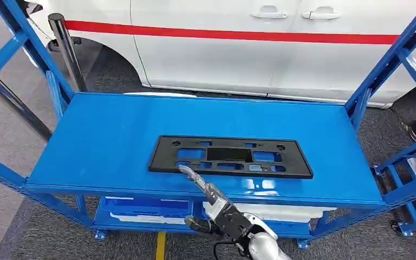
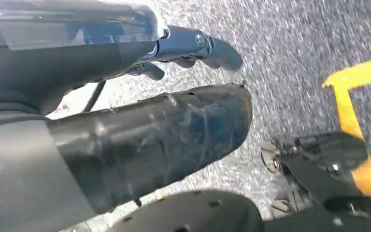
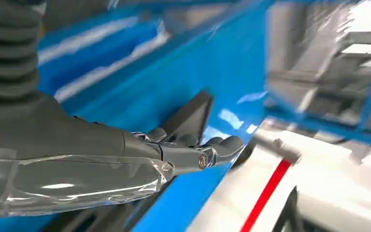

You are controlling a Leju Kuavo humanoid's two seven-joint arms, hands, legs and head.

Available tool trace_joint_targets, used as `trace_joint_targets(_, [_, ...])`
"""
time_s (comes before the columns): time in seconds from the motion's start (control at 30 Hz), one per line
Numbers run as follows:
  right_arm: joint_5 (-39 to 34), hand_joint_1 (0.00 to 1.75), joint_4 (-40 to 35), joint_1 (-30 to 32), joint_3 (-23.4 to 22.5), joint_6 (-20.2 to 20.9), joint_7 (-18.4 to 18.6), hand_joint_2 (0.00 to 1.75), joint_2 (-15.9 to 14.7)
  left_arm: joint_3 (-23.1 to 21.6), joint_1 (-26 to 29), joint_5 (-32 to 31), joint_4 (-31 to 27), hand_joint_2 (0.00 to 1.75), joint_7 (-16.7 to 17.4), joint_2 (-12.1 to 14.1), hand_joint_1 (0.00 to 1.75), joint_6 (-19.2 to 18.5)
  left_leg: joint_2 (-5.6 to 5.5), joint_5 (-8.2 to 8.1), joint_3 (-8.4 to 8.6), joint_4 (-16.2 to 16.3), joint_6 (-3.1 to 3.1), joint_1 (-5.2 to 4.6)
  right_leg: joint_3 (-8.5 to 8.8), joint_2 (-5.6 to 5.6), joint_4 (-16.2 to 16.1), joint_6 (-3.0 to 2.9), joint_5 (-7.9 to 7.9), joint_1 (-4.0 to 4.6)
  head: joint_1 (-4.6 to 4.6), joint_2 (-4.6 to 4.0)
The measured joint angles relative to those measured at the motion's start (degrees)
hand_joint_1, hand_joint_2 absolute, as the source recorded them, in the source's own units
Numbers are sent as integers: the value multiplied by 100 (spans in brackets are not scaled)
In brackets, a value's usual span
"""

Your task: Take the parts from the cabinet and place them on the table.

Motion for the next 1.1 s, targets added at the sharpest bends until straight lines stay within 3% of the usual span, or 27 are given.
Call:
trace_joint_targets(0.03, [312, 0, 39, -14, 61, -225, 63, 175, -4, 7, 7, 2, 0, 0, -2, 0, 0, 0, 1, -2, 2, 2, 3, -3, -123, 0, 228, 4, -17, 0, 2, 2])
trace_joint_targets(0.07, [492, 0, 67, -27, 109, -357, 94, 175, -15, 13, 16, 9, 0, 0, -2, 0, 0, 0, 0, -3, 9, 2, 2, -4, -110, -1, 166, -3, 105, 1, 2, 2])
trace_joint_targets(0.1, [666, 0, 87, -46, 153, -483, 127, 175, -20, 20, 21, 15, 0, 0, -2, 0, 0, 0, -3, -7, 16, 3, -1, -5, 26, -1, -144, -24, 339, 3, 2, 2])
trace_joint_targets(0.17, [1178, 0, 133, -126, 264, -868, 218, 175, -20, 35, 20, 35, 0, 0, -2, -2, 0, 0, -11, -20, 50, 3, -20, -8, 529, -4, -1192, -102, 877, 15, 2, 2])
trace_joint_targets(0.2, [1291, 0, 151, -172, 297, -966, 234, 175, -20, 42, 21, 37, 0, 0, -2, -9, 0, 0, -11, -26, 50, 1, -38, -19, 658, -13, -1438, -144, 810, 46, 2, 2])
trace_joint_targets(0.23, [1347, 0, 166, -209, 343, -1018, 251, 175, -20, 50, 17, 37, 0, 0, -2, -9, 0, 0, -12, -29, 28, 19, -75, -37, 652, -13, -1526, -158, 820, 70, 2, 0])
trace_joint_targets(0.33, [1389, 0, 218, -229, 410, -1057, 269, 175, -20, 72, 17, 42, 0, 0, -2, -9, 0, 2, 1, -10, 58, -43, -167, -20, 645, 8, -1520, -203, 827, 86, 0, 2])
trace_joint_targets(0.37, [1400, 0, 221, -235, 426, -1061, 269, 175, -20, 81, 14, 42, 0, 0, -2, -7, 0, 2, -1, -44, 46, -23, -203, -42, 703, 6, -1608, -260, 874, 0, -2, 0])
trace_joint_targets(0.4, [1460, 0, 231, -251, 452, -1092, 273, 175, -20, 87, 15, 42, 0, 0, -2, -7, 0, 2, -16, -140, 7, 97, -233, -28, 726, -7, -1645, -280, 888, 11, -2, 2])
trace_joint_targets(0.43, [1554, 0, 244, -281, 487, -1148, 303, 175, -17, 94, 16, 42, 0, 0, -2, -7, 0, 2, -21, -312, -107, 358, -253, -17, 726, -18, -1643, -321, 894, 8, -13, 0])
trace_joint_targets(0.5, [1724, 0, 280, -314, 553, -1232, 361, 175, -17, 101, 22, 42, 0, 0, -2, -7, 0, 2, -21, -751, -555, 1293, -298, 4, 719, -22, -1642, -332, 889, 21, -11, 2])
trace_joint_targets(0.53, [1807, 0, 313, -314, 592, -1280, 387, 175, -17, 103, 29, 39, 0, 0, -2, -7, 0, 2, -21, -865, -750, 1683, -318, 9, 716, -24, -1638, -336, 886, 23, -11, 0])
trace_joint_targets(0.57, [1844, 0, 334, -317, 621, -1302, 398, 175, -17, 103, 40, 39, 0, 0, -2, -7, 0, 0, -18, -804, -818, 1786, -335, 15, 721, -21, -1634, -338, 884, 22, -11, 0])
trace_joint_targets(0.6, [1915, 0, 360, -322, 662, -1349, 414, 175, -17, 103, 48, 35, 0, 0, -2, -9, 0, 0, -18, -624, -746, 1600, -341, 23, 728, -14, -1629, -334, 878, 21, -13, 2])
trace_joint_targets(0.67, [2056, 0, 396, -373, 712, -1464, 472, 175, -2, 103, 42, 33, 0, 0, -2, -7, 0, 0, -17, -40, -271, 570, -339, 43, 736, 9, -1582, -305, 843, 14, -13, 2])
trace_joint_targets(0.7, [2150, 0, 413, -412, 743, -1527, 496, 175, 9, 103, 39, 31, 0, 0, -2, -2, 0, 0, -22, 92, -76, 112, -316, 46, 733, 13, -1542, -283, 817, 14, -9, 2])
trace_joint_targets(0.73, [2246, 0, 430, -446, 777, -1600, 522, 175, 13, 105, 33, 28, 0, 0, -2, -2, 0, 0, -28, -21, -7, 27, -292, -2, 702, 22, -1516, -244, 792, 54, -13, 2])
trace_joint_targets(0.83, [2587, 0, 472, -499, 839, -1829, 603, 175, 15, 105, 32, 5, 0, 0, 0, 0, 0, 0, -44, 10, -36, 29, -190, -11, 699, 13, -1529, -181, 808, 37, -6, 2])
trace_joint_targets(0.87, [2716, 0, 483, -523, 857, -1927, 645, 175, 13, 105, 41, -2, 0, 0, 0, 0, 0, 0, -46, 42, -23, -24, -142, 31, 701, 15, -1522, -150, 800, 66, -4, 0])
trace_joint_targets(0.9, [2909, 0, 505, -540, 874, -2055, 714, 175, 13, 107, 41, -4, 0, 0, 4, 0, 0, -7, -31, 68, 0, -60, -108, 47, 675, 16, -1434, -122, 729, 30, -7, 2])
trace_joint_targets(0.93, [3136, 0, 522, -581, 913, -2211, 787, 175, 13, 107, 32, -7, 0, 0, 4, 0, 0, -4, -26, 72, 0, -69, -63, 48, 568, 7, -1208, -105, 552, 29, 4, 0])
trace_joint_targets(0.97, [3348, 0, 549, -613, 946, -2356, 852, 175, 13, 107, 27, -13, 0, 0, 4, -2, 0, -7, -22, 73, -8, -66, -46, 48, 349, 9, -738, -80, 291, 11, 2, 2])
trace_joint_targets(1.03, [3652, 0, 618, -616, 1001, -2562, 968, 175, 13, 107, 26, -31, 0, 0, 9, -4, 0, -7, -17, 66, -11, -62, -37, 48, -50, 8, 84, -43, -34, -9, 4, 0])
trace_joint_targets(1.07, [3801, 0, 662, -616, 1027, -2660, 1023, 175, 13, 107, 28, -41, 0, 0, 15, -4, 0, -9, -18, 65, -10, -58, -38, 49, -161, 7, 284, -27, -25, -26, 0, 2])
trace_joint_targets(1.1, [3951, 0, 715, -624, 1064, -2764, 1084, 175, 13, 107, 37, -52, 0, 0, 22, -7, 0, -7, -19, 59, -1, -54, -47, 51, -117, 4, 158, -18, 136, -47, 4, 0])
